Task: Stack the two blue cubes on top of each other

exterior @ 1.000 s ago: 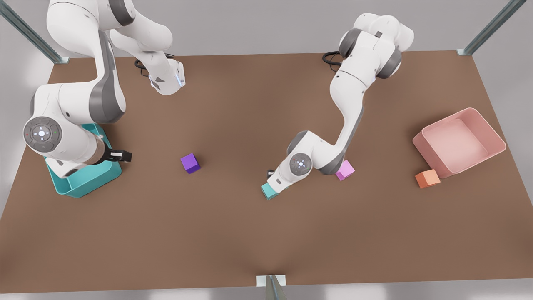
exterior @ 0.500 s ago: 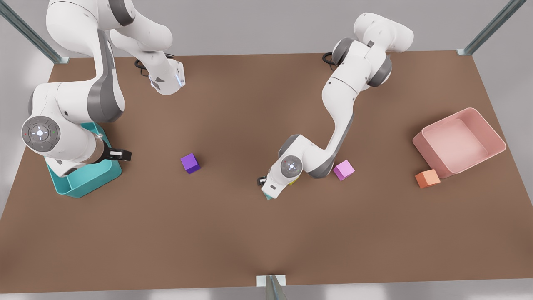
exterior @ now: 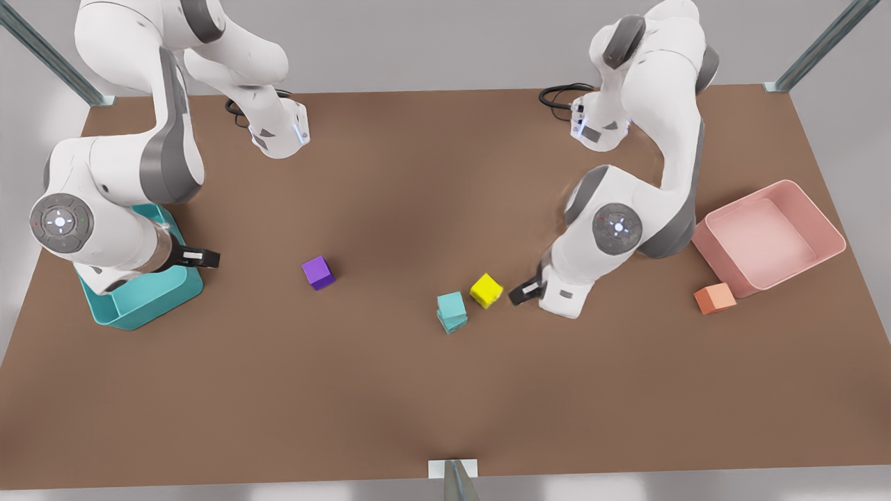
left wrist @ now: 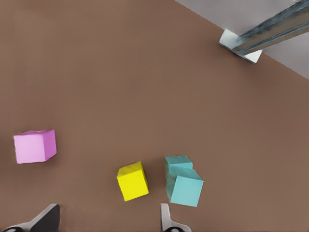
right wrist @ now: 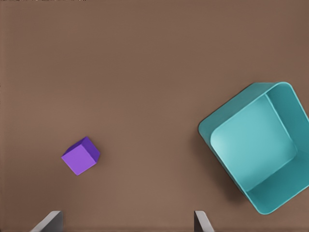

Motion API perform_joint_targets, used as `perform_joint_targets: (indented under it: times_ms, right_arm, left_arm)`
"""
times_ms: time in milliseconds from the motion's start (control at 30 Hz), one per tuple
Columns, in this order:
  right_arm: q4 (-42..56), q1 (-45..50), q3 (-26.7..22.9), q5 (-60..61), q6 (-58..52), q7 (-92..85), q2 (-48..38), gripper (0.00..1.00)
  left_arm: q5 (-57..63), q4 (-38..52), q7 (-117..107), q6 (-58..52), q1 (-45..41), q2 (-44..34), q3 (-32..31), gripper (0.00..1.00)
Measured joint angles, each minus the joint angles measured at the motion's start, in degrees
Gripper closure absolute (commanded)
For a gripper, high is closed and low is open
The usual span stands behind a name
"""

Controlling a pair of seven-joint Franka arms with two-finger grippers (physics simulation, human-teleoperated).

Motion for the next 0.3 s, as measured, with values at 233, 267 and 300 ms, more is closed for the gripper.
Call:
perform_joint_targets:
  times_ms: [233, 267, 300]
  right_arm:
    - [1.5, -1.0, 0.0, 1.8, 0.4, 0.0, 0.4, 0.0]
    - [1.6, -0.9, 0.0, 1.9, 0.4, -0.1, 0.4, 0.0]
    - [1.6, -0.9, 0.0, 1.9, 0.4, -0.1, 0.4, 0.0]
  left_arm:
    - [2.6, -18.3, 15.6, -10.0, 9.5, -16.2, 1.7, 0.0]
    - [2.0, -18.0, 17.5, -11.1, 9.4, -16.4, 1.7, 0.0]
    - [1.5, -17.9, 19.2, -12.1, 9.3, -16.6, 1.7, 0.0]
